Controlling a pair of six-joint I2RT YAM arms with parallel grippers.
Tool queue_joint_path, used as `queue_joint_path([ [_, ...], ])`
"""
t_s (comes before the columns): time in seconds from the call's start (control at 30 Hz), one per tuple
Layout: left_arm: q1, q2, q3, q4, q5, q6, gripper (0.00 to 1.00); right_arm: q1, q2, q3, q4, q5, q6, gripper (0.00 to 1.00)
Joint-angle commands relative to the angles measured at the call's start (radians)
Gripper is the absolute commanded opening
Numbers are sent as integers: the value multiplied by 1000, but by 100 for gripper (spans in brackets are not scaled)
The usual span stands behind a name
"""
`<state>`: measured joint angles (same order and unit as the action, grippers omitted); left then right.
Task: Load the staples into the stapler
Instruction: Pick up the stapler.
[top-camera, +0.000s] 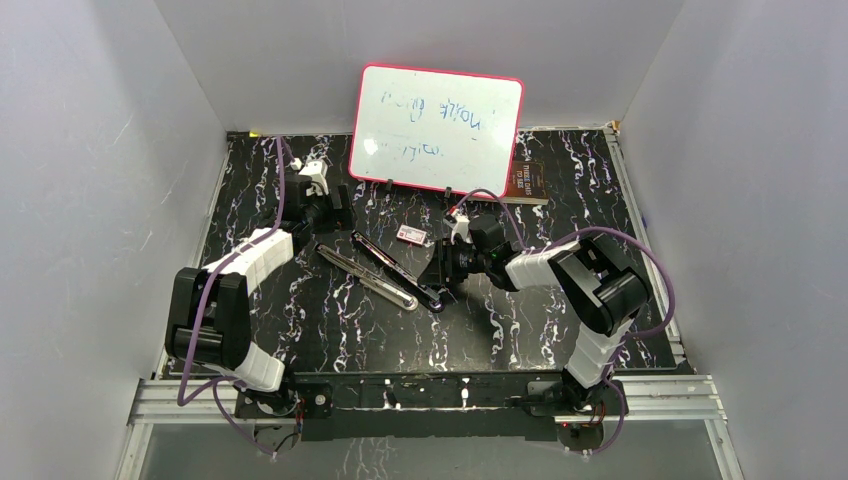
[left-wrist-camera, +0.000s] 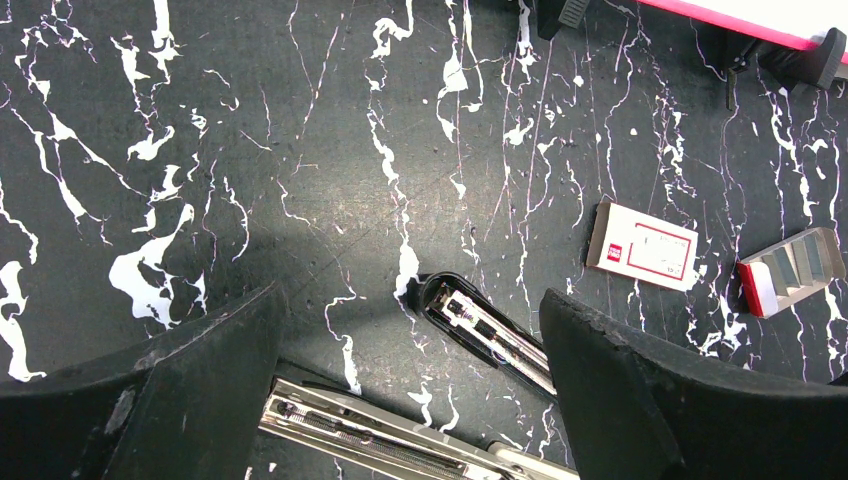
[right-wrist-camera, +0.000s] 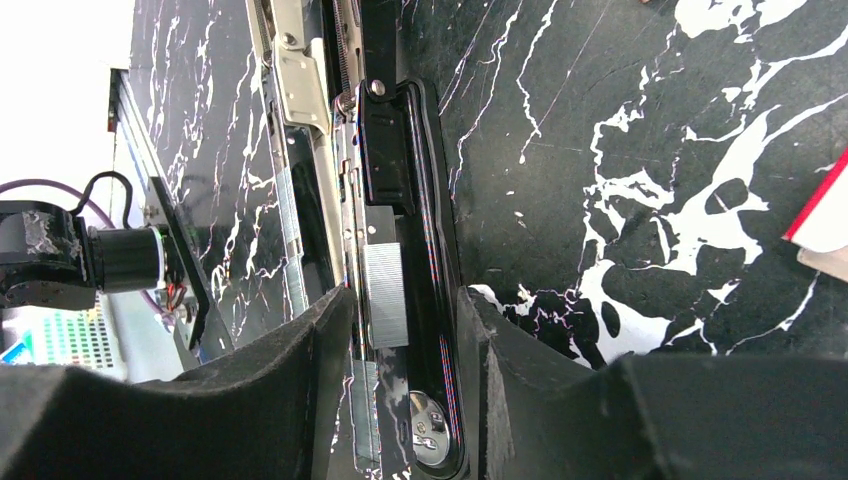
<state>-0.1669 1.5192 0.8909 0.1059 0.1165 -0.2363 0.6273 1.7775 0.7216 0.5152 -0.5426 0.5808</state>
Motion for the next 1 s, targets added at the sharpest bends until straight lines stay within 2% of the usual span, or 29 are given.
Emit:
queue_joint_path([
  [0.0,5,-23,-7,15,12,-2,97,-7,0,-4,19,-21,2,49],
  [0.5,4,-25,-9,15,12,0,97,-6,-49,-8,23,-11,-13,27],
  [0.8,4,-28,-10,14,12,0,97,-9,-160,-2,-3,53,-58,24],
  [0.97,4,-26,-10,15,12,0,97,-10,-167,38,-123,164,-188,23],
])
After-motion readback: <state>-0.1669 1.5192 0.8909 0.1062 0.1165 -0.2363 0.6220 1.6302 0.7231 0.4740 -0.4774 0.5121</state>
